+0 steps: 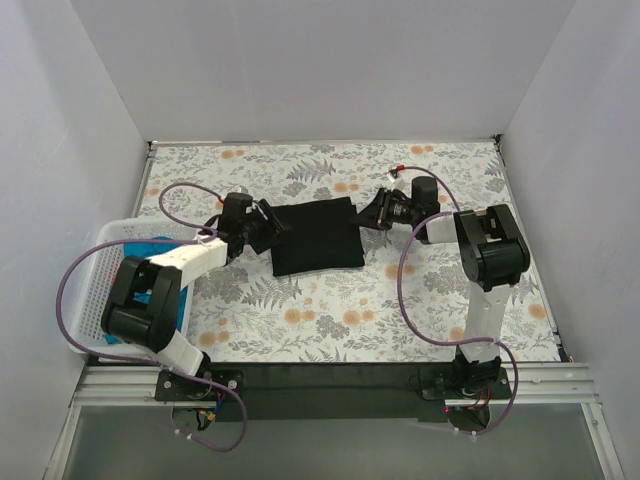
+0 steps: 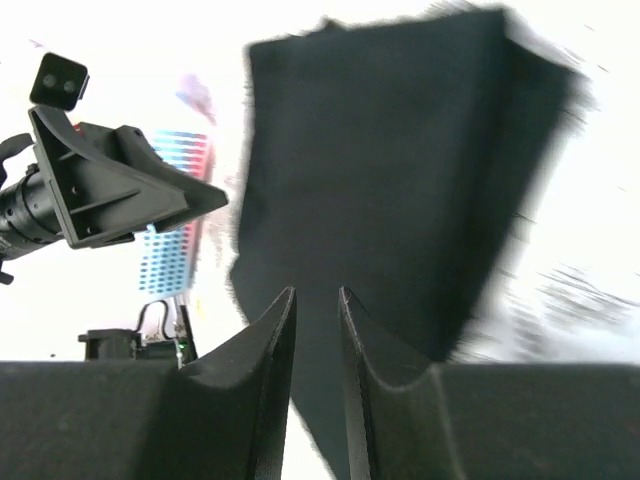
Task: Fold and stack the t-shirts
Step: Fold the tshirt
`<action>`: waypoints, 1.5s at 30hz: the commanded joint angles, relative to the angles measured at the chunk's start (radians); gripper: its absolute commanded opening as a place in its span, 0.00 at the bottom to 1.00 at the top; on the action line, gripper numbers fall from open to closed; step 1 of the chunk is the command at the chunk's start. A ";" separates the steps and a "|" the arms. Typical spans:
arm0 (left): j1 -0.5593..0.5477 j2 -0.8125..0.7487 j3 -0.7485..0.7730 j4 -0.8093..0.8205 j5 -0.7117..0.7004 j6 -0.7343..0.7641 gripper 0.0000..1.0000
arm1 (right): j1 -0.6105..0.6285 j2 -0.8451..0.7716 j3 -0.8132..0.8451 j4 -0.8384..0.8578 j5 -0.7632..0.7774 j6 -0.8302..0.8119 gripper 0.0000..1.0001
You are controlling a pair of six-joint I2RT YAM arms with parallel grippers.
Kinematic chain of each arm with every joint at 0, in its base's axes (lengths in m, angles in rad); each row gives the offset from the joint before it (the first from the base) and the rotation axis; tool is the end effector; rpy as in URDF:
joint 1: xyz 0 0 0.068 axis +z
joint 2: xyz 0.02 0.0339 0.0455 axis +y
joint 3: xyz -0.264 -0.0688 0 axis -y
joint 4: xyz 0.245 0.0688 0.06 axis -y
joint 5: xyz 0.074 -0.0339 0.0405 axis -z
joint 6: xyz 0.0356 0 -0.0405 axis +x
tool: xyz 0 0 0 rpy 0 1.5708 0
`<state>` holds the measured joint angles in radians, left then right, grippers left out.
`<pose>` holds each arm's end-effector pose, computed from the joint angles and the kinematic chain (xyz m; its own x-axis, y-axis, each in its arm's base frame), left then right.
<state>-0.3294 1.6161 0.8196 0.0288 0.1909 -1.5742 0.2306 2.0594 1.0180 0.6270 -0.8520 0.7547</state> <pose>0.3049 -0.1114 0.1684 -0.4445 -0.8856 0.1342 -0.6587 0.2216 -0.7191 0.3917 0.1195 0.1262 -0.8481 0.2643 -0.4592 -0.3297 0.4153 0.8478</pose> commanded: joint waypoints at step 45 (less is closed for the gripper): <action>-0.042 -0.153 -0.174 0.334 0.226 -0.101 0.14 | 0.190 -0.081 -0.176 0.250 -0.005 0.170 0.31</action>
<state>-0.3515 1.4052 0.6765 0.1944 0.3157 -1.5833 0.4332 1.9404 0.8639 0.8192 -0.8299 0.9440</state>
